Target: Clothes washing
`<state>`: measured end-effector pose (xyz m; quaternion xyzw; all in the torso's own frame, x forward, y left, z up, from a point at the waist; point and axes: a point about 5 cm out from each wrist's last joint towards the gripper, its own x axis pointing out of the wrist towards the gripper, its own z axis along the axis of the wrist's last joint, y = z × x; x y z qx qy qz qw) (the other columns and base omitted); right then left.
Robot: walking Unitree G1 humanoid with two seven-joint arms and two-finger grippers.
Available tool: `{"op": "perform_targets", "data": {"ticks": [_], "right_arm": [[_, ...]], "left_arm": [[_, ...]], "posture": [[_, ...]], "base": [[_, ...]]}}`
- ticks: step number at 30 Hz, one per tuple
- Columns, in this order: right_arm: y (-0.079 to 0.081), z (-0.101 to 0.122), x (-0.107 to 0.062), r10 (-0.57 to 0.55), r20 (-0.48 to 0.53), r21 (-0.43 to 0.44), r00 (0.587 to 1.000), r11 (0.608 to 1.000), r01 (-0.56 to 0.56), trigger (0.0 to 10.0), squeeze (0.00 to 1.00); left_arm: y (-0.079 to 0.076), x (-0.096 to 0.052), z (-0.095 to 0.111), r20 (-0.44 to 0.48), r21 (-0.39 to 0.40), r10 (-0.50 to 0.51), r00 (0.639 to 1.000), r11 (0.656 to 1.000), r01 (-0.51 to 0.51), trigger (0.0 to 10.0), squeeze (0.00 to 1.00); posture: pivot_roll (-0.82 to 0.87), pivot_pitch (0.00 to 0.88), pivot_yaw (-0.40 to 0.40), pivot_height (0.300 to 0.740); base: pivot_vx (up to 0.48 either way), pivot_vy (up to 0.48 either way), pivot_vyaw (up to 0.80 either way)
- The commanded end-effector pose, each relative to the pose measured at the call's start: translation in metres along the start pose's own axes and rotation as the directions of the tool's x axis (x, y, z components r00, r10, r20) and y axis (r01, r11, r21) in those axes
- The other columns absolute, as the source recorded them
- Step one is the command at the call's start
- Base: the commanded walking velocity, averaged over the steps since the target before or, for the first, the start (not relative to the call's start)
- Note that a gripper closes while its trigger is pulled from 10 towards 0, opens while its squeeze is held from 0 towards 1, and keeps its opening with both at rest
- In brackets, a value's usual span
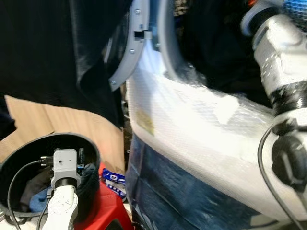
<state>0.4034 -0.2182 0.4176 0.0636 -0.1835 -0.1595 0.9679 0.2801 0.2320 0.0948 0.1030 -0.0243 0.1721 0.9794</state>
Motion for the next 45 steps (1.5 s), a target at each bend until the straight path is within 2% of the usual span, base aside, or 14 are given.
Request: {"op": "perform_targets", "data": {"ticks": [1,4,8,9,11,12,13,18,24,25,30,39,44,45], "right_arm": [[-0.030,-0.006,0.002,-0.197,-0.050,0.043,0.979,0.979,0.199,10.0,1.00],[-0.031,-0.019,0.001,-0.226,-0.007,-0.061,0.974,0.972,0.226,10.0,1.00],[-0.029,-0.041,-0.003,-0.217,-0.065,-0.073,0.974,0.974,0.212,10.0,1.00],[-0.021,-0.049,-0.004,-0.176,-0.074,-0.087,0.982,0.982,0.169,10.0,0.73],[-0.017,-0.051,-0.005,-0.151,-0.069,-0.099,0.986,0.985,0.144,10.0,0.73],[-0.012,-0.049,-0.006,-0.132,-0.018,-0.123,0.991,0.984,0.129,10.0,0.00],[-0.008,-0.044,-0.008,-0.104,0.065,-0.169,0.992,0.979,0.113,10.0,0.00],[-0.009,-0.038,-0.016,-0.111,0.214,-0.279,0.971,0.945,0.169,10.0,0.00],[-0.015,-0.022,-0.047,-0.053,0.487,-0.449,0.872,0.841,0.303,10.0,0.00],[-0.019,-0.021,-0.055,-0.016,0.529,-0.502,0.848,0.800,0.328,10.0,0.00],[-0.029,-0.020,-0.062,0.045,0.576,-0.607,0.816,0.692,0.391,10.0,0.00],[-0.036,-0.022,-0.085,0.137,0.562,-0.710,0.816,0.586,0.391,10.0,0.00],[-0.036,-0.025,-0.104,0.142,0.604,-0.677,0.784,0.610,0.412,10.0,0.00],[-0.033,-0.030,-0.113,0.140,0.610,-0.655,0.780,0.643,0.396,10.0,0.00]], "left_arm": [[-0.001,-0.002,-0.004,-0.021,0.014,-0.003,1.000,1.000,0.003,10.0,0.00],[-0.007,-0.004,-0.005,-0.027,0.008,-0.014,1.000,1.000,0.014,10.0,0.00],[-0.008,-0.005,-0.005,-0.030,0.007,-0.023,0.999,1.000,0.023,10.0,0.00],[-0.008,-0.005,-0.006,-0.032,0.009,-0.027,0.999,1.000,0.028,10.0,0.00],[-0.008,-0.005,-0.006,-0.032,0.009,-0.028,0.999,1.000,0.028,10.0,0.00],[-0.008,-0.005,-0.006,-0.032,0.009,-0.027,0.999,1.000,0.027,10.0,0.00],[-0.008,-0.005,-0.006,-0.031,0.010,-0.024,0.999,1.000,0.024,10.0,0.00],[-0.006,-0.007,-0.007,-0.037,0.009,-0.017,0.999,1.000,0.018,10.0,0.00],[-0.007,-0.008,-0.008,-0.041,0.006,-0.018,0.999,1.000,0.018,10.0,0.00],[-0.007,-0.008,-0.008,-0.042,0.005,-0.017,0.999,1.000,0.017,10.0,0.00],[-0.007,-0.009,-0.009,-0.045,0.004,-0.019,0.999,1.000,0.019,10.0,0.00],[-0.007,-0.011,-0.009,-0.047,0.003,-0.017,0.999,1.000,0.017,10.0,0.00],[-0.007,-0.012,-0.011,-0.050,0.002,-0.014,0.999,1.000,0.014,10.0,0.00],[-0.007,-0.012,-0.011,-0.051,0.000,-0.011,0.999,1.000,0.011,10.0,0.00]], "posture": [[-0.01,0.000,-0.051,0.740],[-0.01,0.000,-0.047,0.740],[-0.02,0.000,-0.040,0.740],[-0.02,0.000,-0.040,0.740],[-0.02,0.000,-0.040,0.740],[-0.02,0.000,-0.042,0.740],[-0.02,0.000,-0.042,0.740],[-0.03,0.000,-0.042,0.740],[-0.03,0.000,-0.046,0.740],[-0.03,0.000,-0.046,0.740],[-0.04,0.000,-0.050,0.740],[-0.04,0.000,-0.058,0.740],[-0.05,0.000,-0.067,0.740],[-0.05,0.000,-0.067,0.740]], "base": [[0.000,0.000,0.00],[0.000,0.000,0.00],[0.000,0.000,0.00],[0.000,0.000,0.00],[0.000,0.000,0.00],[0.000,0.000,0.00],[0.000,0.000,0.00],[0.000,0.000,0.00],[0.000,0.000,0.00],[0.000,0.000,0.00],[0.000,0.000,0.00],[0.000,0.000,0.00],[0.000,0.000,0.00],[0.000,0.000,0.00]]}}
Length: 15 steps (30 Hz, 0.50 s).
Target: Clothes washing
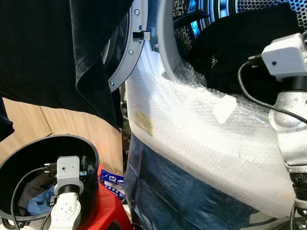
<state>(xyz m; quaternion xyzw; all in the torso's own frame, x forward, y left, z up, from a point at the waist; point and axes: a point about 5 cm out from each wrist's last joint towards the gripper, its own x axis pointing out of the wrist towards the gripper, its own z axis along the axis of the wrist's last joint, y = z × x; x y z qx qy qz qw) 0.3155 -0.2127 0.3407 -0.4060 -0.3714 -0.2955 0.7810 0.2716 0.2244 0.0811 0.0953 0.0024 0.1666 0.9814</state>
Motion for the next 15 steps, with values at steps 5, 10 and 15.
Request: {"op": "perform_targets", "data": {"ticks": [5,10,15], "right_arm": [[-0.002,0.037,-0.039,-0.033,0.086,0.184,0.996,0.983,0.016,10.0,0.00],[0.007,0.040,-0.066,0.046,0.095,0.210,0.994,0.976,-0.065,10.0,0.00],[0.011,0.035,-0.080,0.091,0.085,0.190,0.992,0.976,-0.105,10.0,0.00]], "left_arm": [[0.001,-0.001,0.001,0.004,0.002,0.014,1.000,1.000,-0.014,10.0,0.00],[0.001,-0.001,0.000,0.002,0.001,0.019,1.000,1.000,-0.019,10.0,0.00],[0.001,-0.001,0.000,0.003,0.001,0.020,1.000,1.000,-0.020,10.0,0.00]], "posture": [[-0.04,0.000,-0.073,0.740],[-0.04,0.000,-0.079,0.740],[-0.04,0.000,-0.079,0.740]], "base": [[0.000,0.000,0.00],[0.000,0.000,0.00],[0.000,0.000,0.00]]}}
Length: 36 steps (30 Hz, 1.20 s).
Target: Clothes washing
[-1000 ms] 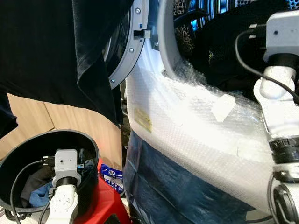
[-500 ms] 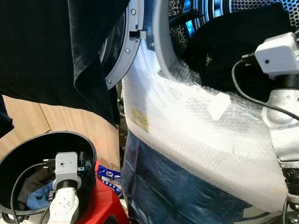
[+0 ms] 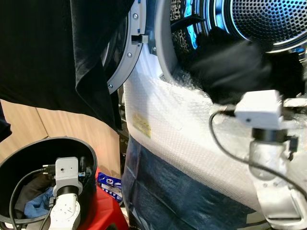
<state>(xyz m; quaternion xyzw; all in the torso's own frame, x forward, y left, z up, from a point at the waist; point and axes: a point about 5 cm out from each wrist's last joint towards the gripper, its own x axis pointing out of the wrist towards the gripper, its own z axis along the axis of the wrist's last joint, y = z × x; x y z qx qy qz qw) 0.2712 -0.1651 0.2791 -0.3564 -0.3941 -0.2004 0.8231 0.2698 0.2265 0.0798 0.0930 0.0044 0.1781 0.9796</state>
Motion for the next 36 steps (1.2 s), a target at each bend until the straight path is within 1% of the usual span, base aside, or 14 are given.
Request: {"op": "perform_targets", "data": {"ticks": [1,4,5,6,7,8,10,12,17,21,25,28,31,36], "right_arm": [[-0.002,0.001,-0.006,0.004,0.024,-0.024,1.000,1.000,-0.004,10.0,0.00],[0.001,-0.004,-0.017,0.029,0.014,-0.050,0.999,0.998,-0.028,10.0,0.00],[0.004,-0.010,-0.029,0.056,-0.010,-0.076,0.998,0.996,-0.056,10.0,0.00],[0.004,-0.010,-0.029,0.056,-0.010,-0.076,0.998,0.996,-0.056,10.0,0.00],[0.007,-0.017,-0.041,0.078,-0.035,-0.099,0.996,0.992,-0.081,10.0,0.00],[0.007,-0.017,-0.041,0.078,-0.035,-0.099,0.996,0.992,-0.081,10.0,0.00],[0.010,-0.028,-0.063,0.121,-0.068,-0.134,0.990,0.983,-0.129,10.0,0.00],[0.010,-0.032,-0.077,0.148,-0.080,-0.148,0.986,0.976,-0.159,10.0,0.00],[0.009,-0.038,-0.097,0.194,-0.082,-0.162,0.978,0.965,-0.205,10.0,0.00],[0.011,-0.038,-0.107,0.221,-0.072,-0.158,0.973,0.960,-0.230,10.0,0.00],[0.011,-0.034,-0.103,0.206,-0.053,-0.136,0.977,0.968,-0.212,10.0,0.00],[0.015,-0.024,-0.096,0.219,0.000,-0.077,0.976,0.973,-0.218,10.0,0.00],[0.018,-0.019,-0.097,0.247,0.025,-0.038,0.969,0.969,-0.246,10.0,0.00],[0.029,-0.010,-0.106,0.342,0.033,0.093,0.939,0.935,-0.344,10.0,0.00]], "left_arm": [[-0.001,0.000,0.002,0.010,0.004,-0.002,1.000,1.000,0.002,10.0,0.00],[-0.002,0.000,0.002,0.010,0.003,-0.003,1.000,1.000,0.003,10.0,0.00],[-0.002,-0.001,0.002,0.009,0.001,-0.004,1.000,1.000,0.004,10.0,0.00],[-0.002,-0.001,0.002,0.009,0.001,-0.004,1.000,1.000,0.004,10.0,0.00],[-0.003,-0.001,0.002,0.009,0.001,-0.005,1.000,1.000,0.005,10.0,0.00],[-0.003,-0.001,0.002,0.009,0.001,-0.005,1.000,1.000,0.005,10.0,0.00],[-0.003,-0.001,0.002,0.008,0.001,-0.004,1.000,1.000,0.004,10.0,0.00],[-0.002,-0.001,0.001,0.006,0.002,-0.003,1.000,1.000,0.003,10.0,0.00],[-0.003,-0.002,0.001,0.005,0.002,-0.003,1.000,1.000,0.003,10.0,0.00],[-0.004,-0.002,0.001,0.005,0.001,-0.007,1.000,1.000,0.007,10.0,0.00],[-0.003,-0.001,0.001,0.005,0.002,-0.007,1.000,1.000,0.007,10.0,0.00],[-0.004,-0.001,0.001,0.004,0.003,-0.008,1.000,1.000,0.008,10.0,0.00],[-0.004,-0.001,0.001,0.005,0.003,-0.010,1.000,1.000,0.010,10.0,0.00],[-0.005,-0.001,0.001,0.005,0.001,-0.013,1.000,1.000,0.013,10.0,0.00]], "posture": [[-0.04,0.000,-0.082,0.740],[-0.05,0.000,-0.084,0.740],[-0.05,0.000,-0.083,0.740],[-0.05,0.000,-0.083,0.740],[-0.04,0.000,-0.083,0.740],[-0.04,0.000,-0.083,0.740],[-0.04,0.002,-0.085,0.740],[-0.04,0.002,-0.085,0.740],[-0.05,0.004,-0.084,0.740],[-0.05,0.005,-0.084,0.740],[-0.05,0.005,-0.083,0.740],[-0.05,0.005,-0.083,0.740],[-0.05,0.005,-0.083,0.740],[-0.05,0.002,-0.083,0.740]], "base": [[0.000,0.000,0.00],[0.000,0.000,0.00],[0.000,0.000,0.00],[0.000,0.000,0.00],[0.000,0.000,0.00],[0.000,0.000,0.00],[0.000,0.000,0.00],[0.000,0.000,0.00],[0.000,0.000,0.00],[0.000,0.000,0.00],[0.000,0.000,0.00],[0.000,0.000,0.00],[0.000,0.000,0.00],[0.000,0.000,0.00]]}}
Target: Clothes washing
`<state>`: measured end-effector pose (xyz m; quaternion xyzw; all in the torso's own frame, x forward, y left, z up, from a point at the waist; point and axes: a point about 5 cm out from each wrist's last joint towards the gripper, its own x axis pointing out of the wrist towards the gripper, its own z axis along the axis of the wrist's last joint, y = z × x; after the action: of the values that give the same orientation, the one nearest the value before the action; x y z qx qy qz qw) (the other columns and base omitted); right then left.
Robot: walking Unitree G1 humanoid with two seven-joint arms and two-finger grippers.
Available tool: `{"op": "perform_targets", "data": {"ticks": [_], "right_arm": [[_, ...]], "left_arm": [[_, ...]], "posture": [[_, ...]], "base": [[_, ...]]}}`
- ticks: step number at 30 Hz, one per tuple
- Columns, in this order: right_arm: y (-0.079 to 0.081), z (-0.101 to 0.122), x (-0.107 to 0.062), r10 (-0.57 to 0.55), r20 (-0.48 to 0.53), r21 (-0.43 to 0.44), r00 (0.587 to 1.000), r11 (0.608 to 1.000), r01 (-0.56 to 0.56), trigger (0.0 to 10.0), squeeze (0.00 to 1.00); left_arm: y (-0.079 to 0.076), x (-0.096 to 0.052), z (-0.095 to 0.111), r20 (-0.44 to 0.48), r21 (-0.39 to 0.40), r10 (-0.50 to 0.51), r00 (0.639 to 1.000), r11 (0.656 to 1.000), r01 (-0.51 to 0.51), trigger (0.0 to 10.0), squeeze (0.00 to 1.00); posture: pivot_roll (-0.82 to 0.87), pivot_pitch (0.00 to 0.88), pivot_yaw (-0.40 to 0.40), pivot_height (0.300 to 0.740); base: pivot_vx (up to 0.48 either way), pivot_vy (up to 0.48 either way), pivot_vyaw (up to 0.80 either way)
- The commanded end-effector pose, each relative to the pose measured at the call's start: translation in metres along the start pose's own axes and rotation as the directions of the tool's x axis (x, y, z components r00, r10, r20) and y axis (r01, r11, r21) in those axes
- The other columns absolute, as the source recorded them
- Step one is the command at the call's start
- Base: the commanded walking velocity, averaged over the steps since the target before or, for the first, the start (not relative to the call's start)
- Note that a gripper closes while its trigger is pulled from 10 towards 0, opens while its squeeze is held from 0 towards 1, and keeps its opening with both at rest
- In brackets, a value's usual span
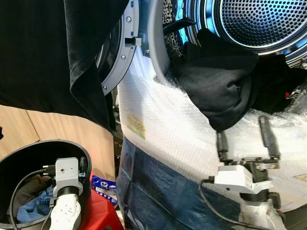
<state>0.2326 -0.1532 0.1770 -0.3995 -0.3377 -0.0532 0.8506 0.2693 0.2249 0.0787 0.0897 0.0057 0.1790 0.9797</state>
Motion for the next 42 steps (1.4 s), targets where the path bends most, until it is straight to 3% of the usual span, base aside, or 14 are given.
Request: {"op": "perform_targets", "data": {"ticks": [1,5,15,24,41,42], "right_arm": [[0.005,0.009,-0.002,0.048,0.023,0.090,0.999,0.995,-0.050,10.0,0.00],[0.006,0.013,-0.003,0.065,0.036,0.119,0.997,0.990,-0.069,10.0,0.00],[-0.003,0.017,0.019,-0.083,-0.034,0.182,0.996,0.979,0.088,10.0,0.00],[-0.004,0.010,0.027,-0.134,-0.163,0.237,0.977,0.956,0.170,10.0,0.00],[0.010,0.017,0.041,-0.078,-0.203,0.355,0.976,0.923,0.148,10.0,0.00],[0.011,0.018,0.041,-0.076,-0.204,0.357,0.976,0.922,0.147,9.3,0.00]], "left_arm": [[-0.004,0.000,0.002,0.008,0.007,-0.016,1.000,1.000,0.016,10.0,0.00],[-0.004,0.000,0.002,0.009,0.008,-0.015,1.000,1.000,0.015,10.0,0.00],[-0.005,-0.001,0.002,0.008,0.007,-0.016,1.000,1.000,0.016,10.0,0.00],[-0.005,-0.001,0.001,0.006,0.007,-0.014,1.000,1.000,0.014,10.0,0.00],[-0.005,-0.001,0.001,0.006,0.006,-0.009,1.000,1.000,0.009,10.0,0.00],[-0.005,-0.001,0.001,0.006,0.006,-0.010,1.000,1.000,0.010,10.0,0.00]], "posture": [[-0.05,0.002,-0.084,0.740],[-0.05,0.002,-0.084,0.740],[-0.04,0.002,-0.086,0.740],[-0.04,0.002,-0.087,0.740],[-0.03,0.000,-0.091,0.740],[-0.03,0.000,-0.091,0.740]], "base": [[0.000,0.000,0.00],[0.000,0.000,0.00],[0.000,0.000,0.00],[0.000,0.000,0.00],[0.000,0.000,0.00],[0.000,0.000,0.00]]}}
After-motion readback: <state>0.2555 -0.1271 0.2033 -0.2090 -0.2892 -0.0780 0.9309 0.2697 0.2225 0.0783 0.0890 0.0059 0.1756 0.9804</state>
